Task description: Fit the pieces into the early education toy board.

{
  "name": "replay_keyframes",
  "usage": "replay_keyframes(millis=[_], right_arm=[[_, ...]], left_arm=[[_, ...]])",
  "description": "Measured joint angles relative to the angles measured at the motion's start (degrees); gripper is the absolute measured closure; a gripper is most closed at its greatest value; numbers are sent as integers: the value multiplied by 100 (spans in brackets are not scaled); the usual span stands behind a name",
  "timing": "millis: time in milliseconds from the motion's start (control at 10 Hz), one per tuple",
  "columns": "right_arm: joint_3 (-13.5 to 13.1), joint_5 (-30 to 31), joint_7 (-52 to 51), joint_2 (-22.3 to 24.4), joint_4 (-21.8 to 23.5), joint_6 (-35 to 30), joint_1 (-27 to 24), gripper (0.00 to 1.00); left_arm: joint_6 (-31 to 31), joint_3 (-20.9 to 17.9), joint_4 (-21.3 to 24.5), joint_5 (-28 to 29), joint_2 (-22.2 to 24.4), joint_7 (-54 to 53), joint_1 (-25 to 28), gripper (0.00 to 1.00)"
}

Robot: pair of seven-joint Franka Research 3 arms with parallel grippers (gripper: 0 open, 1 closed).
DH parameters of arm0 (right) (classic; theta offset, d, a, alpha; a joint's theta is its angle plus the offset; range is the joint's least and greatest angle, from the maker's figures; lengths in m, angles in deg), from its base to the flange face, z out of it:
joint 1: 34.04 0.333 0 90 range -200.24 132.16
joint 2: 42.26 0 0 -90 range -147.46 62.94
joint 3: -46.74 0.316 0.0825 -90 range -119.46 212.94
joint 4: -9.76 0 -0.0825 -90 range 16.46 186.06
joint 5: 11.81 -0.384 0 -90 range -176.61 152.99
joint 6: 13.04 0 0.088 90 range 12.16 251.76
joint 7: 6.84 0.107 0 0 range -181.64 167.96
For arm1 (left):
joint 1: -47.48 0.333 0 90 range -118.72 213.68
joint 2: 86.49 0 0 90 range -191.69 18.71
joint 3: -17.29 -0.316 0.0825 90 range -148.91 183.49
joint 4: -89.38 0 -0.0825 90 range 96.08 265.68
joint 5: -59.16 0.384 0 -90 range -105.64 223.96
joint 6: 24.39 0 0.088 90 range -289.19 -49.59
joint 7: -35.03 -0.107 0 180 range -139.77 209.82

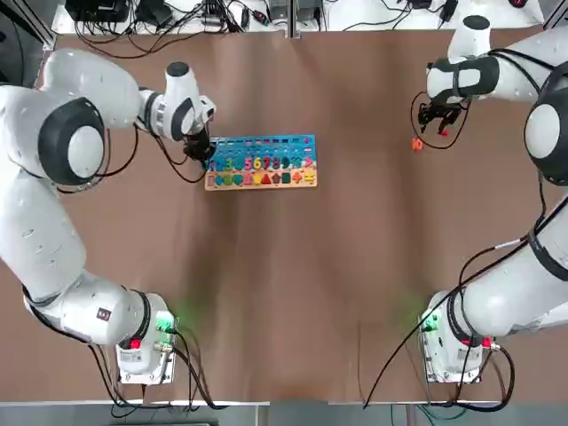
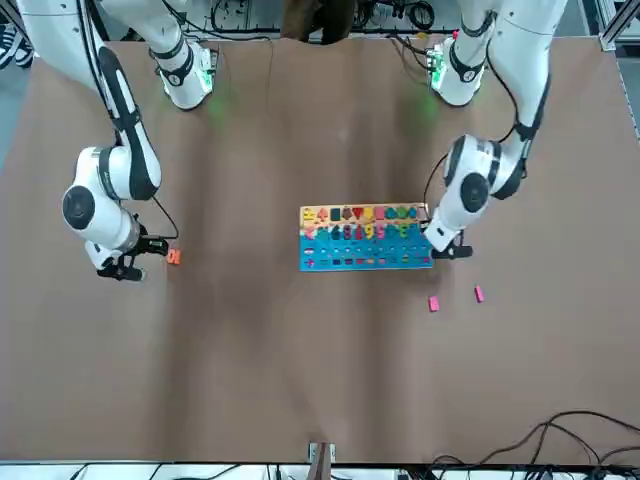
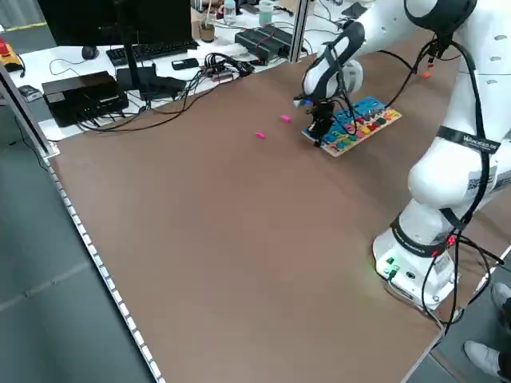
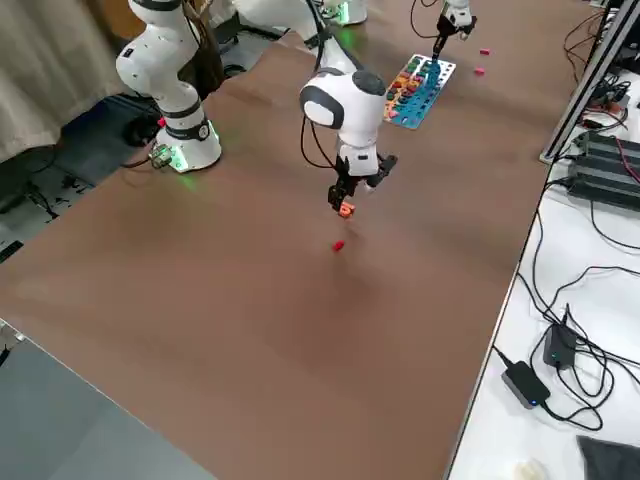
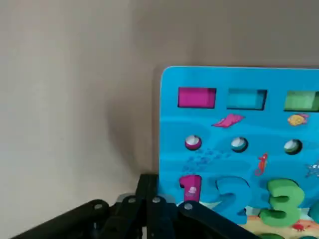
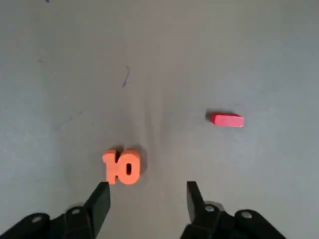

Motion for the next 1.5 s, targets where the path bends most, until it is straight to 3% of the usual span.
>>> replay_keyframes(millis=[600, 900, 1200, 1500], right_arm=[[-7, -201, 11, -411, 49, 380, 72, 28], [2, -360, 11, -532, 49, 435, 84, 28], [4, -361, 11, -554, 50, 437, 88, 29], [10, -362, 11, -581, 49, 441, 107, 29]], left_arm=[[3, 42, -1163, 0, -713, 1764, -1505, 99], [677, 60, -2071, -6, -1122, 2232, -1958, 99], [1093, 62, -2589, -7, -1285, 2431, -2159, 97], [1692, -21, -2817, -7, -844, 2171, -1719, 91]])
